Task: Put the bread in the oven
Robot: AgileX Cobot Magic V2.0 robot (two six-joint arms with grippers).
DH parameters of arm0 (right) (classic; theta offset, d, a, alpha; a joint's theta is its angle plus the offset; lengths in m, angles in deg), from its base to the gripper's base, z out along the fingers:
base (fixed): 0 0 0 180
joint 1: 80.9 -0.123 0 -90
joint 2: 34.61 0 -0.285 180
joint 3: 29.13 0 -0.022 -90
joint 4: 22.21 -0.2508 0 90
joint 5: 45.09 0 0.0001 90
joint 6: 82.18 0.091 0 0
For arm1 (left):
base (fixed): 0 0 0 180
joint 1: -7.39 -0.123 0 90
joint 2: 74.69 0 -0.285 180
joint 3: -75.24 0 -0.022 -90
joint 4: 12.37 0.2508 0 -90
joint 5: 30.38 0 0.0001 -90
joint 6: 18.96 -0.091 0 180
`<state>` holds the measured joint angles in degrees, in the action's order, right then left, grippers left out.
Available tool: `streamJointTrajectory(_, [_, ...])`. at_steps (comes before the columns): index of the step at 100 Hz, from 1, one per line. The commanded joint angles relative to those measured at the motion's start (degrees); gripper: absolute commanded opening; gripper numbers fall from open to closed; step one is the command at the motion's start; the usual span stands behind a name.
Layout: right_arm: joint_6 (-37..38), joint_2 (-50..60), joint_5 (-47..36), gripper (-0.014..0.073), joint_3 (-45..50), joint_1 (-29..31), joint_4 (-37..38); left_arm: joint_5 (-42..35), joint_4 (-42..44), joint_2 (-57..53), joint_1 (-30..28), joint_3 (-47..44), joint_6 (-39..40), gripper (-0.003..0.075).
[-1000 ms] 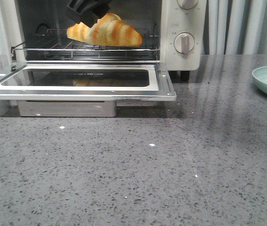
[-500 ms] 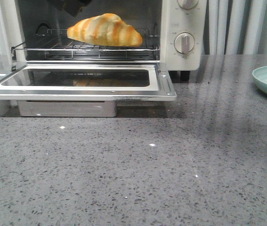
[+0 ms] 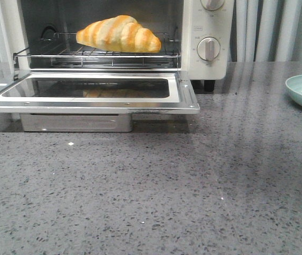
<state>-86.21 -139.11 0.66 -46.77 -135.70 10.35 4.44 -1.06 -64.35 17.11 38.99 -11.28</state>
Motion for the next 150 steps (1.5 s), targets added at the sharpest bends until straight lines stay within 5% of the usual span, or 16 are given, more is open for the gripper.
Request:
streamJointTrajectory(1, [1.56, 4.7, 1.89, 0.0381, -2.16, -1.22, 0.82, -6.7, -1.35, 0.0, -2.44, -2.13, 0.47, -0.0022])
streamJointTrajectory(47, [6.56, 14.48, 17.08, 0.0366, -2.16, -2.07, -0.21, -20.37, -5.68, -0.6, -4.48, -19.16, 0.36, -0.0022])
streamJointTrajectory(84, [7.29, 23.68, 29.12, -0.0074, -2.16, -2.07, -0.21, -23.72, -6.07, -0.6, -4.48, -24.37, 0.36, -0.0021])
streamJointTrajectory(150, [18.84, 38.86, 25.24, -0.0064, 16.34, -2.07, 6.39, -23.62, -6.07, -0.6, -4.48, -24.57, 0.36, -0.0021])
